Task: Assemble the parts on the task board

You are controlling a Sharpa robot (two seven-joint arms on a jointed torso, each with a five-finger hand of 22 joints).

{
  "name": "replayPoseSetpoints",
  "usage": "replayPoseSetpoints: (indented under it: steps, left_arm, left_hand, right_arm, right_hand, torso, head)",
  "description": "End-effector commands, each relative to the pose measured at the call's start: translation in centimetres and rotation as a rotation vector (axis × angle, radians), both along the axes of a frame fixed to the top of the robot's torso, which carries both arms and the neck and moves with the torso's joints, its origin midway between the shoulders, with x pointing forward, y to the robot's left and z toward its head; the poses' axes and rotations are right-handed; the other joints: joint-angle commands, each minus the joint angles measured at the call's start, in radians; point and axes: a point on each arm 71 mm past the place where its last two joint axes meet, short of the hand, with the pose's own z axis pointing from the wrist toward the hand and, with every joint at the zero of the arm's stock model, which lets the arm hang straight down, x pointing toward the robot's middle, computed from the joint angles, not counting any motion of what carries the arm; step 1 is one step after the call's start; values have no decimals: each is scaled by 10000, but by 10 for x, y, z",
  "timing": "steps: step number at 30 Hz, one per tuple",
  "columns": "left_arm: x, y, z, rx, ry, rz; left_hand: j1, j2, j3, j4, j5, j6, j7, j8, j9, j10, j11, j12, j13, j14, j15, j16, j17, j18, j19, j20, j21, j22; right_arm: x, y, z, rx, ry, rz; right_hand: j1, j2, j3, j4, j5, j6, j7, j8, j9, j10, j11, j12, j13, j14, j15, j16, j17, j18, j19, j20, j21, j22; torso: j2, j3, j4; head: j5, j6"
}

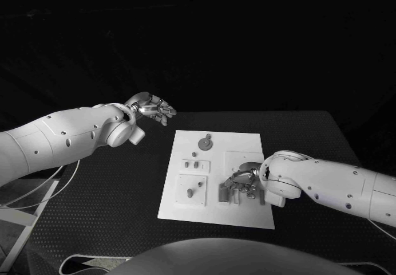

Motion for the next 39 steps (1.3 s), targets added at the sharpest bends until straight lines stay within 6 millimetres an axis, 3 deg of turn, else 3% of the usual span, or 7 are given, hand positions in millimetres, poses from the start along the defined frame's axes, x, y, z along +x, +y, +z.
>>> replayPoseSetpoints:
  steps: [1, 13, 20, 26, 30, 34, 39]
  left_arm:
    - [0, -2, 1, -104, 12, -120]
    - [0, -1, 1, -99, 1, -104]
    - [0, -1, 1, -95, -12, -85]
    - [0, -1, 1, -95, -29, -72]
    - [0, -1, 1, -99, -34, -78]
    - [0, -2, 1, -107, -39, -94]
    - [-1, 0, 1, -90, -32, -51]
  left_hand:
    - [-29, 29, 9, 56, 40, -76, -26, 47, -16, -89, 12, 63, -10, 83, 10, -44, 11, 142, 74, -18, 45, -14]
    - [-24, 30, 8, 59, 40, -76, -26, 48, -17, -90, 12, 66, -11, 85, 10, -50, 19, 142, 75, -18, 46, -15]
    - [-23, 31, 7, 61, 40, -77, -26, 49, -17, -90, 12, 67, -12, 86, 10, -54, 23, 142, 75, -18, 47, -16]
    - [-21, 30, 6, 62, 40, -76, -26, 50, -18, -90, 12, 69, -13, 87, 10, -56, 26, 141, 75, -17, 47, -17]
    - [-21, 29, 5, 62, 40, -76, -26, 50, -18, -90, 12, 70, -14, 88, 10, -58, 29, 142, 75, -18, 48, -17]
    - [-20, 28, 5, 63, 40, -75, -26, 51, -18, -90, 12, 71, -14, 88, 9, -59, 31, 142, 76, -18, 48, -18]
    - [-17, 26, 4, 62, 40, -74, -27, 52, -18, -90, 12, 72, -15, 90, 9, -62, 35, 142, 76, -18, 48, -18]
  right_arm:
    - [0, -2, -1, -127, -87, -9]
    - [-2, -12, 3, -101, -563, -5]
    - [2, -24, 19, -105, -898, 153]
    - [10, -42, 37, -165, -1087, 116]
    - [10, -58, 44, -373, -1059, 143]
    - [9, -73, 47, -780, -1074, 112]
    - [9, -88, 44, -1355, -855, 117]
  right_hand:
    - [-15, -102, -6, 60, 57, 5, 99, -53, 15, -68, -7, -66, -11, -30, 70, -33, -15, 205, -18, -53, -67, 121]
    - [187, 10, 124, -3, 56, 42, 91, -41, 56, -48, -14, -33, -11, -16, 65, -4, -24, 205, 21, -68, -47, 143]
    - [259, 48, 113, -89, 56, 89, 81, -19, 84, -25, -22, -16, -15, -8, 60, 16, -26, 205, 39, -66, -35, 152]
    - [387, 121, 106, -235, 56, 231, 36, 54, 145, 56, -64, 31, -20, 13, 22, 64, -21, 205, 79, -79, -9, 163]
    - [638, 389, 111, -508, 57, 483, -44, 213, 270, 148, -138, 73, -30, 35, -44, 131, -8, 205, 139, -98, 38, 175]
    - [771, 481, 42, -743, 56, 562, -89, 280, 360, 203, -181, 87, -44, 33, -85, 166, -8, 205, 155, -100, 54, 173]
    - [870, 532, 19, -793, 56, 574, -102, 295, 402, 216, -194, 82, -55, 25, -97, 173, -16, 205, 146, -101, 53, 171]
  torso:
    - [1, 0, 1]
    - [-1, 2, 0]
    - [-4, 2, -15]
    - [-10, 3, -24]
    - [-6, 14, -31]
    - [3, 24, -22]
    - [0, 3, -21]
  head:
    - [3, 2]
    - [-14, 2]
    - [-45, 2]
    - [-182, 2]
    - [-258, 2]
    - [-308, 2]
    - [-352, 2]
